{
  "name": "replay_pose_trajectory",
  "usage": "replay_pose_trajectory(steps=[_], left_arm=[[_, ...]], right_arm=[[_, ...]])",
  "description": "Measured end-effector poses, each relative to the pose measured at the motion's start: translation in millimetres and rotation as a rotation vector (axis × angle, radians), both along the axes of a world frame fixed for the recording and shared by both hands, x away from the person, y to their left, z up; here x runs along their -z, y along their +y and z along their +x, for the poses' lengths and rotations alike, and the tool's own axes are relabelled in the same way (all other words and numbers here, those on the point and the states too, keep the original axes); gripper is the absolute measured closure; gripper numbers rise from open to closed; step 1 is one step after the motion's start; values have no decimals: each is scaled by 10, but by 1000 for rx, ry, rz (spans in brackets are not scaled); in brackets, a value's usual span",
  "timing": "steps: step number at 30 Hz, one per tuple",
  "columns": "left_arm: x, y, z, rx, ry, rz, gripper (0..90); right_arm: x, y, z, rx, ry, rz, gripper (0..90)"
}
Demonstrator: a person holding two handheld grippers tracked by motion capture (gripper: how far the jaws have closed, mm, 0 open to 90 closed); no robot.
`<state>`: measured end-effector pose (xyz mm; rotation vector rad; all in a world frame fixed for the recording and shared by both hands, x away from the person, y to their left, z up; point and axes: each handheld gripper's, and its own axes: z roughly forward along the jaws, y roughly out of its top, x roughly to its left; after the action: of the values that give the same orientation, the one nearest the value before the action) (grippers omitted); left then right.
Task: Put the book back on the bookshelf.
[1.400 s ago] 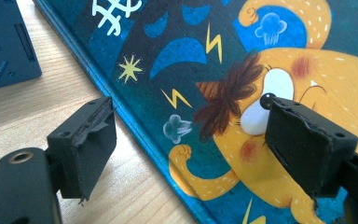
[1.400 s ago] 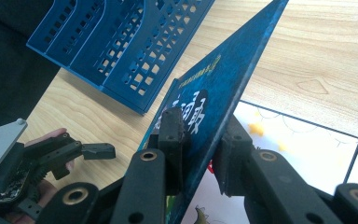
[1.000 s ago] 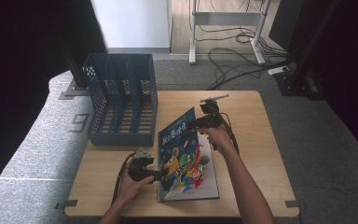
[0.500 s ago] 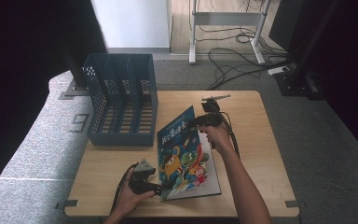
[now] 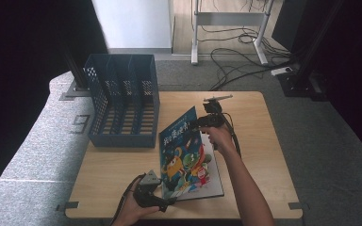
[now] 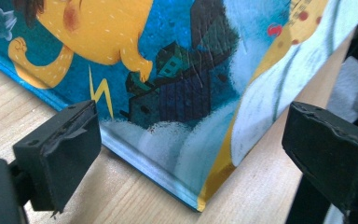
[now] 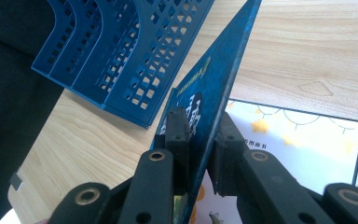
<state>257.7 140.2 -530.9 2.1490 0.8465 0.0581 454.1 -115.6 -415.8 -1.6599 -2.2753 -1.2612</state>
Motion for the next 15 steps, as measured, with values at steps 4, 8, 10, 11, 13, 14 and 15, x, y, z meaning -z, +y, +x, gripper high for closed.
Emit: replay_pose_trajectory(steps=[4,8,10,11,13,14,15], left_arm=[[32,-9,15,-7,8,0,37],[39,-13,31,-9,17,-4,28],[44,-15,41,-8,27,-5,24],[46,-14,48,-7,33,-6,20],[55,-18,65,-7,46,-11,16],[59,-23,75,-7,51,-13,13],[62,-26,84,-7,53,-14,10]], right_arm=[[-5,6,-3,-4,-3,-1,786],[-9,10,-5,-3,-6,-3,786],[-15,14,-9,-7,-10,-6,787],[-17,17,-11,-8,-14,-6,787],[-27,17,-16,-13,-21,-10,787],[-34,18,-19,-12,-25,-12,787],[-51,13,-26,-11,-31,-16,787]])
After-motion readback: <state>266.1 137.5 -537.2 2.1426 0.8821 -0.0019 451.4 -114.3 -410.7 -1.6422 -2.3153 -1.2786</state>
